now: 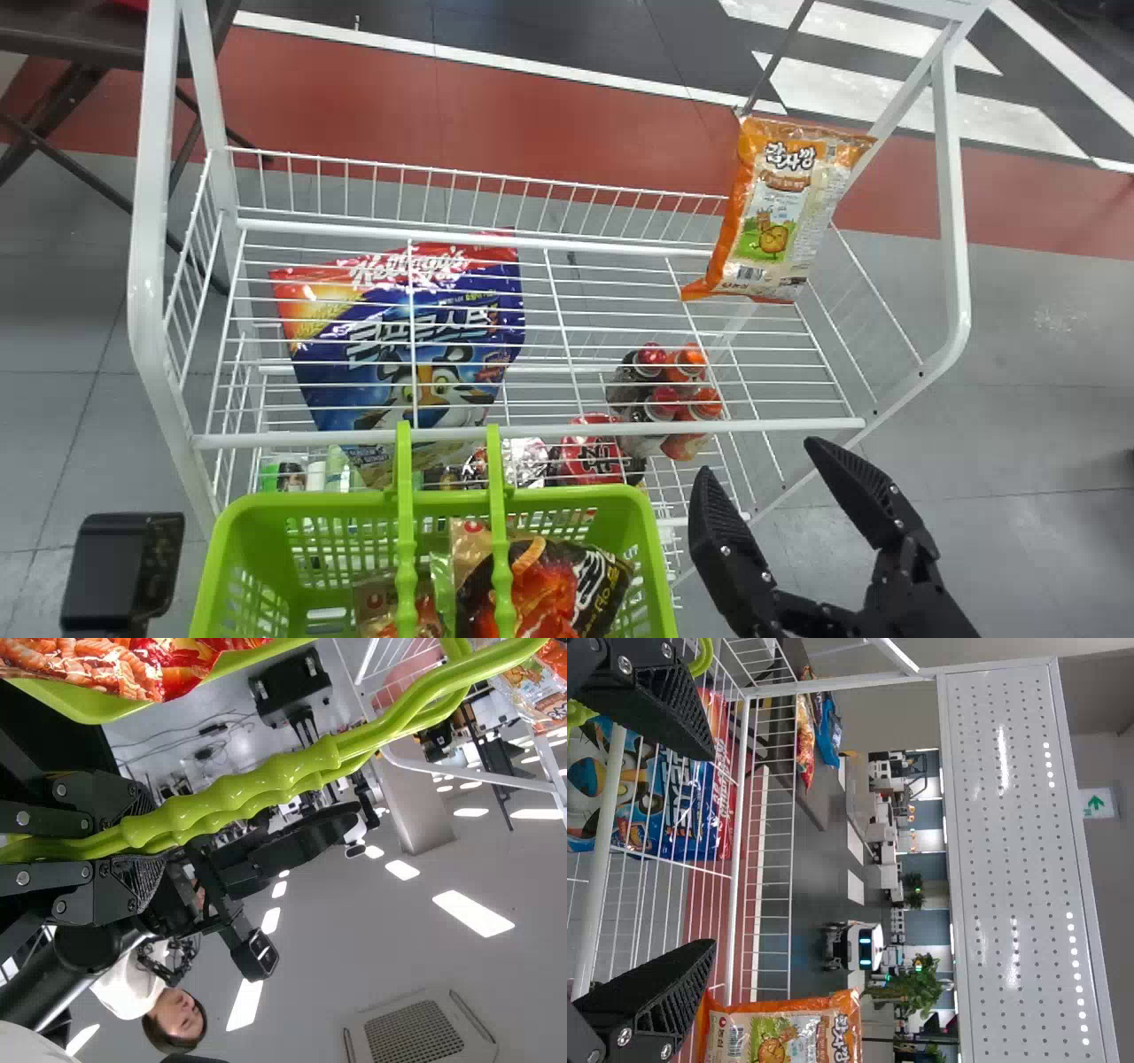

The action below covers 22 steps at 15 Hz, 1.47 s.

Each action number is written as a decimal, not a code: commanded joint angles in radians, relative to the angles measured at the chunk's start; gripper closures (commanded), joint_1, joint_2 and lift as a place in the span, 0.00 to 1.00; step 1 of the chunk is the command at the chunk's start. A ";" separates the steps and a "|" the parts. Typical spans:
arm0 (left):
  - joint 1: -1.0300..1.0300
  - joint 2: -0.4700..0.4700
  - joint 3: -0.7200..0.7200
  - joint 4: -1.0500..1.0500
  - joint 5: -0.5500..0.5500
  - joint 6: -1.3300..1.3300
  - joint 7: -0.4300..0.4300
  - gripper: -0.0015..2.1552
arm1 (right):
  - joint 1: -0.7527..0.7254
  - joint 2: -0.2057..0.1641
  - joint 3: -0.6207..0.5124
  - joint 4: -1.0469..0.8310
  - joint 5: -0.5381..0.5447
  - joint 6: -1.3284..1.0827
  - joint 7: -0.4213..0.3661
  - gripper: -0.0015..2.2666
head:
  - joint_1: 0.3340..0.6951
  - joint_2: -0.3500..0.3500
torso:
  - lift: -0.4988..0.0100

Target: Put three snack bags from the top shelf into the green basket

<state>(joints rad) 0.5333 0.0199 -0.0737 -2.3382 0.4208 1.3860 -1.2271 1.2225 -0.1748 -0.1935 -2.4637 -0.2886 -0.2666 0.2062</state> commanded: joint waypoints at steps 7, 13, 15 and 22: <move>0.004 0.000 0.006 0.002 0.007 0.000 -0.002 0.65 | -0.001 -0.003 0.005 0.014 0.000 -0.007 -0.001 0.03 | 1.00 0.00 | 0.89; 0.005 0.000 0.006 0.002 0.009 0.000 0.000 0.65 | -0.005 -0.005 0.005 0.017 0.000 -0.016 -0.001 0.03 | 1.00 0.00 | 0.89; 0.005 0.000 0.008 0.002 0.009 0.000 0.000 0.65 | -0.006 -0.005 0.008 0.025 0.000 -0.029 -0.001 0.03 | 1.00 0.00 | 0.89; 0.007 0.000 0.009 0.002 0.009 0.000 0.000 0.65 | -0.006 -0.008 0.016 0.035 0.000 -0.069 -0.001 0.03 | 1.00 0.00 | 0.89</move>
